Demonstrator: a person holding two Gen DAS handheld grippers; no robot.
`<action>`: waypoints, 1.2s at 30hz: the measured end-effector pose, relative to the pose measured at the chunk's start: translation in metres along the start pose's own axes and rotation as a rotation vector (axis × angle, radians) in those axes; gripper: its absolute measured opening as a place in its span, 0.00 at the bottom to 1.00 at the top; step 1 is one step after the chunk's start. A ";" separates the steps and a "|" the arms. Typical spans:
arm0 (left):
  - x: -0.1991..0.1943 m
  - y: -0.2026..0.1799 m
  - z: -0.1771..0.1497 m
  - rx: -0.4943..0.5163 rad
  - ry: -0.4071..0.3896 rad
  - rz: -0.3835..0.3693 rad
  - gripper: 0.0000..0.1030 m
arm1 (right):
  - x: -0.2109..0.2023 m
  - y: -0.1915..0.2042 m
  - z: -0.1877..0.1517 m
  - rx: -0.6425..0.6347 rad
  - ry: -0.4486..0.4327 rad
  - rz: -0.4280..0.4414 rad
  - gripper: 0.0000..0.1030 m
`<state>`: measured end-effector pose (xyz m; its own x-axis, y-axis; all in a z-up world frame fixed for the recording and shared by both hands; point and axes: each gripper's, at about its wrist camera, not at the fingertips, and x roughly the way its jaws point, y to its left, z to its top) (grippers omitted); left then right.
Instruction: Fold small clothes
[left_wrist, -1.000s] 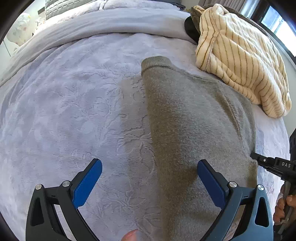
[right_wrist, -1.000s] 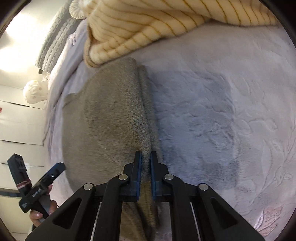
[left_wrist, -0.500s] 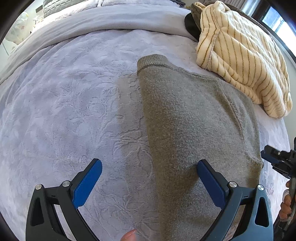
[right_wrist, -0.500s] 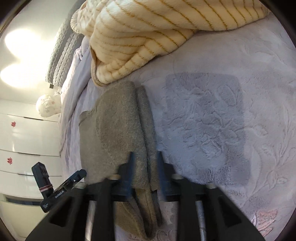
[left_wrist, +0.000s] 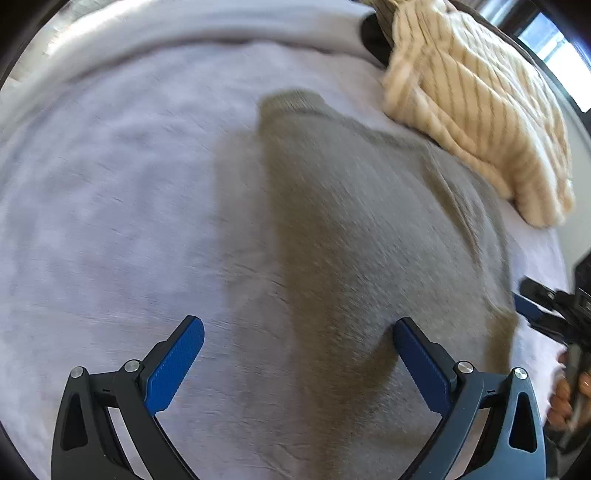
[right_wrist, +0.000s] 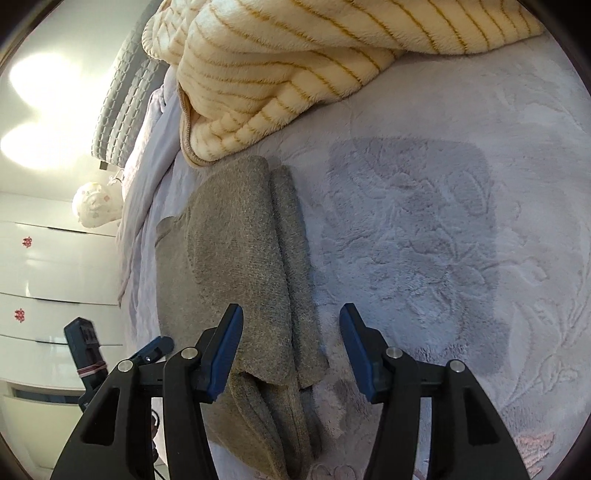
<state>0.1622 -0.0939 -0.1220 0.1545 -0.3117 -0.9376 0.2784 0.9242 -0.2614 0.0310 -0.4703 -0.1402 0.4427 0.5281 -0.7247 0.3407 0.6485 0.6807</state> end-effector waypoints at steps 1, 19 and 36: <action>0.001 0.001 0.001 -0.009 0.007 -0.014 1.00 | 0.002 -0.001 0.001 0.001 0.008 0.009 0.58; 0.042 -0.023 0.027 -0.045 0.015 -0.181 1.00 | 0.056 -0.003 0.032 0.014 0.157 0.139 0.60; 0.058 -0.032 0.030 -0.064 -0.008 -0.191 1.00 | 0.076 0.016 0.034 -0.118 0.212 0.191 0.64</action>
<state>0.1900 -0.1483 -0.1608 0.1123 -0.4845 -0.8676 0.2427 0.8600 -0.4489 0.0983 -0.4384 -0.1804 0.3019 0.7411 -0.5997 0.1635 0.5794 0.7984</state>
